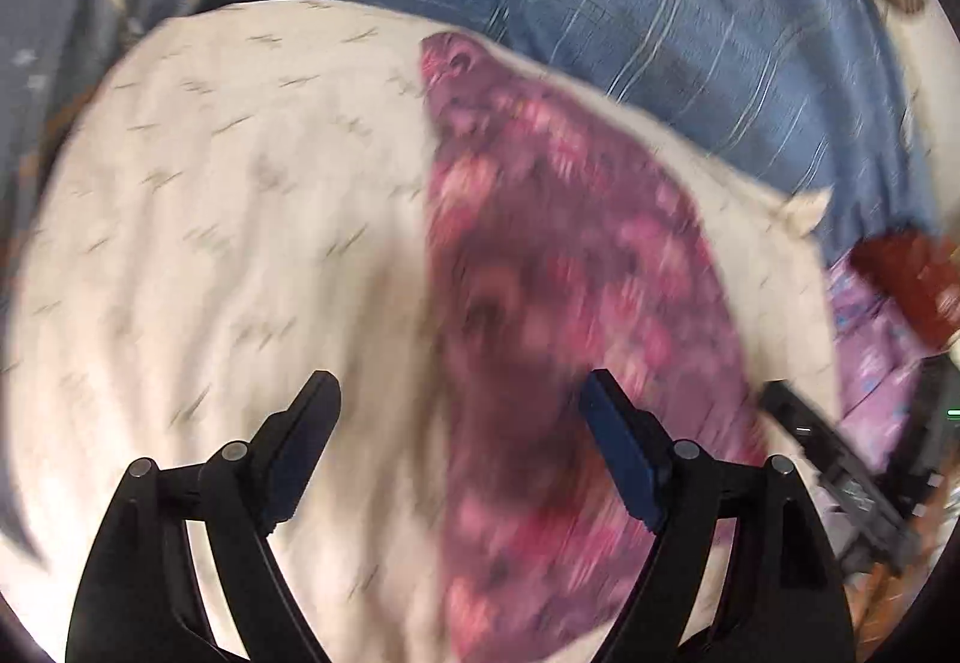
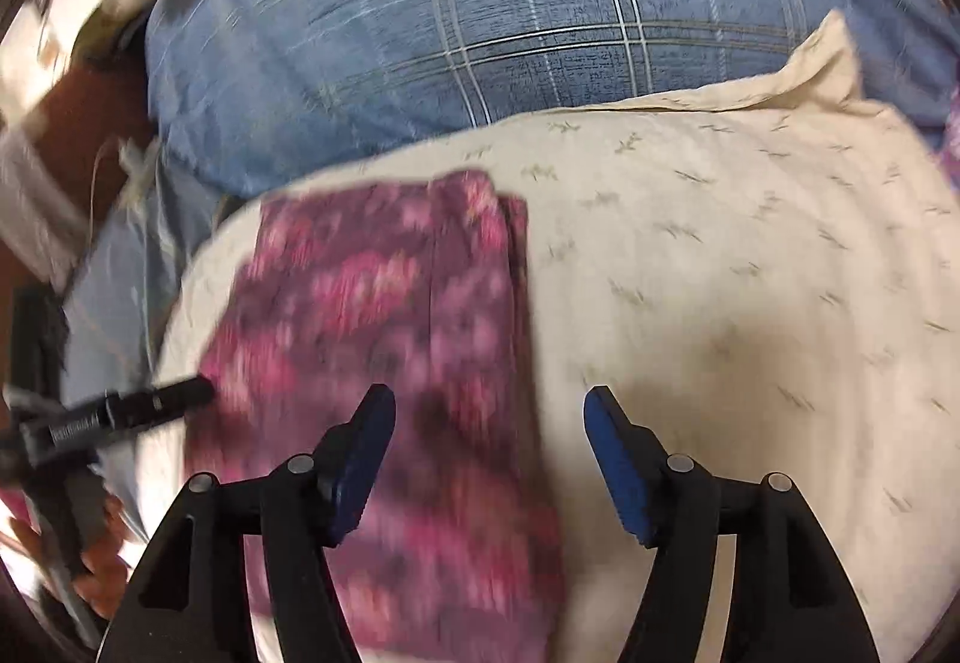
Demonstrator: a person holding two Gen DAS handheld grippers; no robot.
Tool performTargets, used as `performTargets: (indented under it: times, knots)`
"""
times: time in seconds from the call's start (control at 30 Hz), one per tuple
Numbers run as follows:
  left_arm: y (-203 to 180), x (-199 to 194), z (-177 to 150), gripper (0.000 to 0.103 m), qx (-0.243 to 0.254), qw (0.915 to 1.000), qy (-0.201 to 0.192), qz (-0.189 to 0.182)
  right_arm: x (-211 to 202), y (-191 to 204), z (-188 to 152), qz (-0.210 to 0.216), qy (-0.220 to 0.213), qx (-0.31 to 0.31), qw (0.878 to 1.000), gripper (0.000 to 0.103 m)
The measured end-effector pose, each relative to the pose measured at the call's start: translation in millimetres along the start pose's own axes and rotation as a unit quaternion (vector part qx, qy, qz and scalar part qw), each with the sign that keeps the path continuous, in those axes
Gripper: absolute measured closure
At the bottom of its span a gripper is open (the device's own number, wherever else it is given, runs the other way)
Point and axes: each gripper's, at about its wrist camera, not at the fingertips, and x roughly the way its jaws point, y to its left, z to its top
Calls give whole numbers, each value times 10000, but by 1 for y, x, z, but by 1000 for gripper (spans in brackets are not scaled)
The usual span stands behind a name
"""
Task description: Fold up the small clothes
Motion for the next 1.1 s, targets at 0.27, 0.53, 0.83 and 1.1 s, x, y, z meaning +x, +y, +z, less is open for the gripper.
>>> performTargets:
  times: [0.27, 0.53, 0.83, 1.1]
  knots:
    - [-12, -49, -86, 19, 623, 9881, -709, 1211, -73, 3, -74, -546, -18, -309, 9980, 0]
    - [-19, -64, -136, 19, 788, 9884, -699, 1095, -116, 15, -126, -1515, -485, -828, 9838, 0]
    - [-30, -88, -167, 19, 972, 9817, -1290, 1012, -142, 33, -151, -1769, -1015, -1231, 9712, 0]
    - [-35, -94, -175, 19, 1175, 9763, -1418, 1138, -144, 38, -162, -1705, -1060, -1206, 9722, 0]
